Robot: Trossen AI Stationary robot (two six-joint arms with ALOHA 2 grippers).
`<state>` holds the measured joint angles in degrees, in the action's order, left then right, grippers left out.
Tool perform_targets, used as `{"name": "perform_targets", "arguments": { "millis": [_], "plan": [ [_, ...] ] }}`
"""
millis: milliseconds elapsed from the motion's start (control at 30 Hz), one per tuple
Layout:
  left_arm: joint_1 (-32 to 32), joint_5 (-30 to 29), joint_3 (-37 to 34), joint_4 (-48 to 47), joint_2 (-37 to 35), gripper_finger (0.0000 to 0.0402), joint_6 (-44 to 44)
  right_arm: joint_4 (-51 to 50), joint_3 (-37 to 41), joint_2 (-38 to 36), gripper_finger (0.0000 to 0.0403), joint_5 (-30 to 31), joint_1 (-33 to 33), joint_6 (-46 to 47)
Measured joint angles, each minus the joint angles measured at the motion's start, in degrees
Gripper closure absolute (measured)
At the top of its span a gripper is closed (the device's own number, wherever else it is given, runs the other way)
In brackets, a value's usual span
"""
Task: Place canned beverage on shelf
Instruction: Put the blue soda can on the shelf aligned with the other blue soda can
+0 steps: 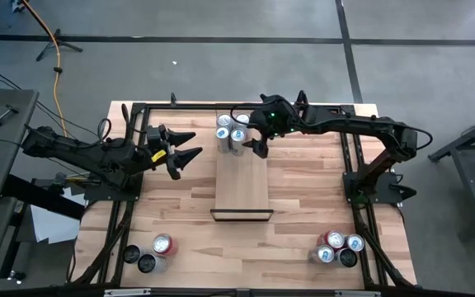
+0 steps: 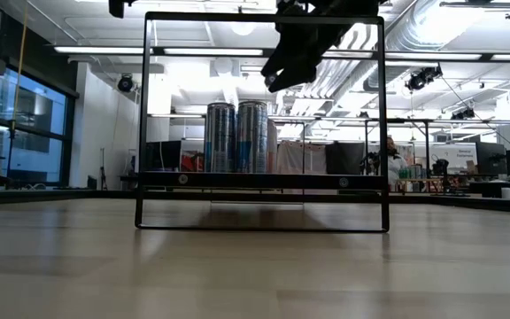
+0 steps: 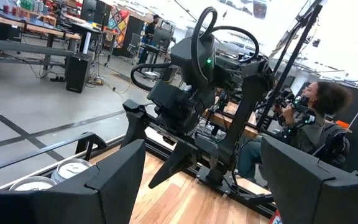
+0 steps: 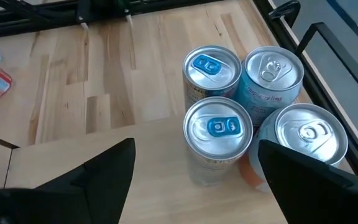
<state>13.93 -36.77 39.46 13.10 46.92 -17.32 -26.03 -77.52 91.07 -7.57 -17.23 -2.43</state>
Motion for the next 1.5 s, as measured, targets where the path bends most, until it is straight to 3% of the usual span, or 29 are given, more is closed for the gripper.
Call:
{"name": "perform_targets", "arguments": {
  "millis": [400,833,1067,1500],
  "plan": [
    [0.00,0.00,0.00,-2.84,-0.07,0.0124,0.68,0.22,0.00,0.00,0.0077,0.02,0.00,2.48],
    [-3.81,2.56,0.00,-4.63,-8.71,0.0124,15.42,4.06,-0.07,3.09,0.0077,0.10,-0.14,0.29],
    [-5.77,4.25,0.00,-6.54,-11.13,0.0124,14.58,4.10,-0.07,3.19,0.0077,1.49,-2.45,-2.67],
    [-5.73,4.72,-0.04,-7.00,-7.60,0.0124,11.56,4.43,-3.60,8.26,0.0077,-1.08,-2.40,-3.16]
  ]
}}
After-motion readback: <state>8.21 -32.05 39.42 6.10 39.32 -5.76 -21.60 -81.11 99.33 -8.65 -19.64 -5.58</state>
